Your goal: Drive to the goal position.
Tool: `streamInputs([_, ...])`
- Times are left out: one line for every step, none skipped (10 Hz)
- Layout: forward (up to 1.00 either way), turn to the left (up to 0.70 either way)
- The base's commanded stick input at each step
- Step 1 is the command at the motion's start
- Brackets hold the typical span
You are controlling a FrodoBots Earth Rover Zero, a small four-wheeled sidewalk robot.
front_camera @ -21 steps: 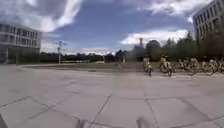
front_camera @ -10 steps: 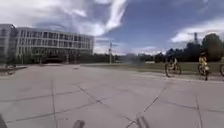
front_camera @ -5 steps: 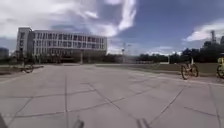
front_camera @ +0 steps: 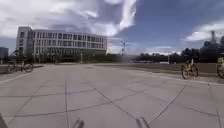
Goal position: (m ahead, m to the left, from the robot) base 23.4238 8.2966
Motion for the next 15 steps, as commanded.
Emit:
streamInputs([0.7,0.35])
streamInputs([0.7,0.35])
streamInputs([0.7,0.35])
streamInputs([0.7,0.32])
streamInputs([0.7,0.03])
streamInputs([0.7,0.0])
streamInputs([0.7,0.0])
streamInputs([0.07,0.0])
streamInputs([0.0,0.0])
streamInputs([0.53,0.0])
streamInputs([0.7,0.0])
streamInputs([0.7,0.0])
streamInputs([0.7,0.0])
streamInputs([0.7,0.0])
streamInputs([0.7,0.12])
